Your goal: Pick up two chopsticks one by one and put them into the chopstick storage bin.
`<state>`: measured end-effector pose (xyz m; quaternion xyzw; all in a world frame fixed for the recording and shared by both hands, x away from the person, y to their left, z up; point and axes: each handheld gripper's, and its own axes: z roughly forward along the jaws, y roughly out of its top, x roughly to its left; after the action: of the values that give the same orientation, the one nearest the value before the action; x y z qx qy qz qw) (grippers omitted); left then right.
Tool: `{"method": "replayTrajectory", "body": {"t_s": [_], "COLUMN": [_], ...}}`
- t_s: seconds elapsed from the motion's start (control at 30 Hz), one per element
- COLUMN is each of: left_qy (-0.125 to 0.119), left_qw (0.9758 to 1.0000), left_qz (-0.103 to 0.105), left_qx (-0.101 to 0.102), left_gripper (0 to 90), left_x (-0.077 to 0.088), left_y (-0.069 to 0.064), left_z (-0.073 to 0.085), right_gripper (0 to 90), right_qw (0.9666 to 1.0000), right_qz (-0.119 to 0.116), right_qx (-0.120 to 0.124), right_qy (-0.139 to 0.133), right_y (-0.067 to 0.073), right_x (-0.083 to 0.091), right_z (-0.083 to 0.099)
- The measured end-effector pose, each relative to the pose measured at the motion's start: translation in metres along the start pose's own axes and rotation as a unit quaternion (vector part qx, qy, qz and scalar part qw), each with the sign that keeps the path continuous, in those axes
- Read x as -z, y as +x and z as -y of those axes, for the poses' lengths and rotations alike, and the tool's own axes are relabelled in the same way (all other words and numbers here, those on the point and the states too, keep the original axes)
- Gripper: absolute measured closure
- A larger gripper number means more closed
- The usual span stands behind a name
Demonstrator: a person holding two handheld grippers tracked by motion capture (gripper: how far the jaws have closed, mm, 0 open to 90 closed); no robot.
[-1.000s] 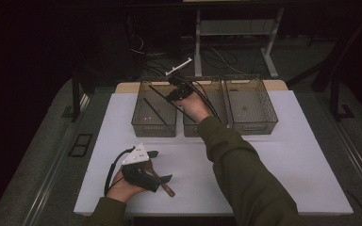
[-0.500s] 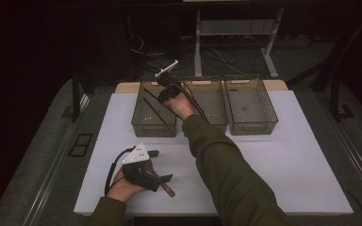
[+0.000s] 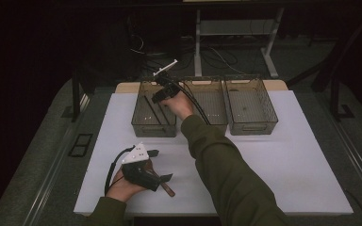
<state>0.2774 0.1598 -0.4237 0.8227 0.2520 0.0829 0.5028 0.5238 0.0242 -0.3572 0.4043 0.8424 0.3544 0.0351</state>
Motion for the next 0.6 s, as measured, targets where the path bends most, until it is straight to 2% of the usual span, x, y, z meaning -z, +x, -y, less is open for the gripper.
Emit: {"method": "replayTrajectory", "body": {"t_s": [0.27,0.43,0.5,0.6], "left_qy": [0.002,0.006,0.004,0.009], "left_qw": [1.0,1.0,1.0,0.9999], "left_qz": [-0.001,-0.001,-0.002,-0.002], "left_qx": [0.001,-0.004,-0.001,-0.008], "left_gripper": [0.0,0.0,0.0,0.0], "left_x": [-0.001,0.0,-0.001,-0.001], "left_y": [-0.001,0.0,0.001,0.001], "left_z": [0.0,0.0,0.001,0.0], "right_gripper": [44.7,41.2,38.3,36.2], "right_qw": [0.9991,0.9977,0.9969,0.9961], "right_qz": [-0.026,-0.036,-0.045,-0.041], "right_qx": [0.022,0.039,0.05,0.063], "right_qy": [-0.026,-0.043,-0.041,-0.046], "right_y": [-0.001,-0.006,-0.009,-0.014], "right_x": [0.031,0.057,0.066,0.079], "right_z": [0.009,0.024,0.031,0.043]}}
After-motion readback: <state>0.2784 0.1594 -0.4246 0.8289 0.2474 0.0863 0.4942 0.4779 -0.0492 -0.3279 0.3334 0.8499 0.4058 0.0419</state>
